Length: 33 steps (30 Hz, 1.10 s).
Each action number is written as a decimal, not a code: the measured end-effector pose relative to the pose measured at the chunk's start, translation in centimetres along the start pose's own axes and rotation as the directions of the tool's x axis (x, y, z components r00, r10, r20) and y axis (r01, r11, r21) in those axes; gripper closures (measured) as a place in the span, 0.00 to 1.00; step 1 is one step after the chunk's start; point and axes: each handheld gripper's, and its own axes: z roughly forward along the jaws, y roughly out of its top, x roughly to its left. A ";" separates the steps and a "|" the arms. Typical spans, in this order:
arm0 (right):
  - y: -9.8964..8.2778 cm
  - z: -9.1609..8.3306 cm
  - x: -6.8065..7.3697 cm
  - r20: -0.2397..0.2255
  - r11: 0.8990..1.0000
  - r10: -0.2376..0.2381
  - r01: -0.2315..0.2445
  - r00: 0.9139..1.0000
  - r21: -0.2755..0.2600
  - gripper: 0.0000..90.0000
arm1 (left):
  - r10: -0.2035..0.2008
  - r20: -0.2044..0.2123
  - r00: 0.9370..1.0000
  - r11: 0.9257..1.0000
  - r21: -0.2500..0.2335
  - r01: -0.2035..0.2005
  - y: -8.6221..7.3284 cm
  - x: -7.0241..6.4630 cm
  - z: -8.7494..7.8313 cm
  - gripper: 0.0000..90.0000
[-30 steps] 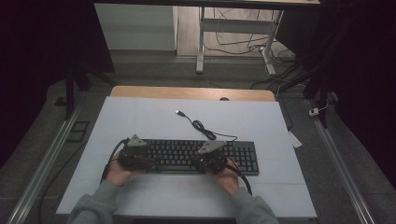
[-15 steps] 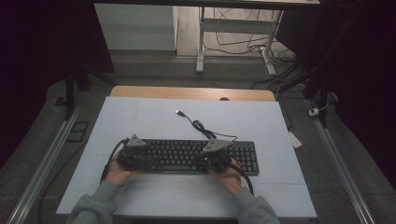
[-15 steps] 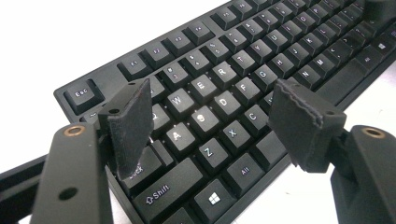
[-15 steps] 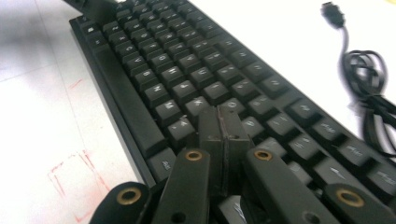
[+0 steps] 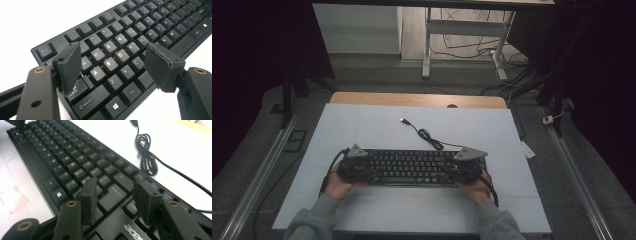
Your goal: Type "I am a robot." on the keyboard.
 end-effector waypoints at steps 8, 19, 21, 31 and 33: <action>-0.4 -0.4 -0.5 0.012 1.000 0.010 -0.010 1.000 0.004 0.58 | 0.001 0.001 1.000 1.000 -0.001 -0.001 0.0 0.0 0.0 0.34; -1.8 -2.4 -1.1 0.027 0.999 0.032 -0.032 0.999 -0.012 0.58 | 0.002 -0.007 1.000 1.000 -0.020 -0.002 -0.5 -0.1 -0.7 0.34; -2.3 -2.9 -1.3 0.033 0.999 0.038 -0.038 0.999 -0.016 0.57 | -0.001 -0.010 1.000 1.000 -0.025 0.000 -0.8 -0.2 -0.9 0.34; -4.9 -6.4 -2.3 0.073 0.999 0.050 -0.048 0.996 -0.024 0.55 | -0.019 -0.025 1.000 0.999 -0.043 0.018 -2.8 0.0 -2.7 0.34; -5.4 -7.0 -2.4 0.089 0.999 0.042 -0.041 0.995 -0.017 0.54 | -0.017 -0.025 1.000 0.999 -0.046 0.016 -3.0 0.0 -2.9 0.34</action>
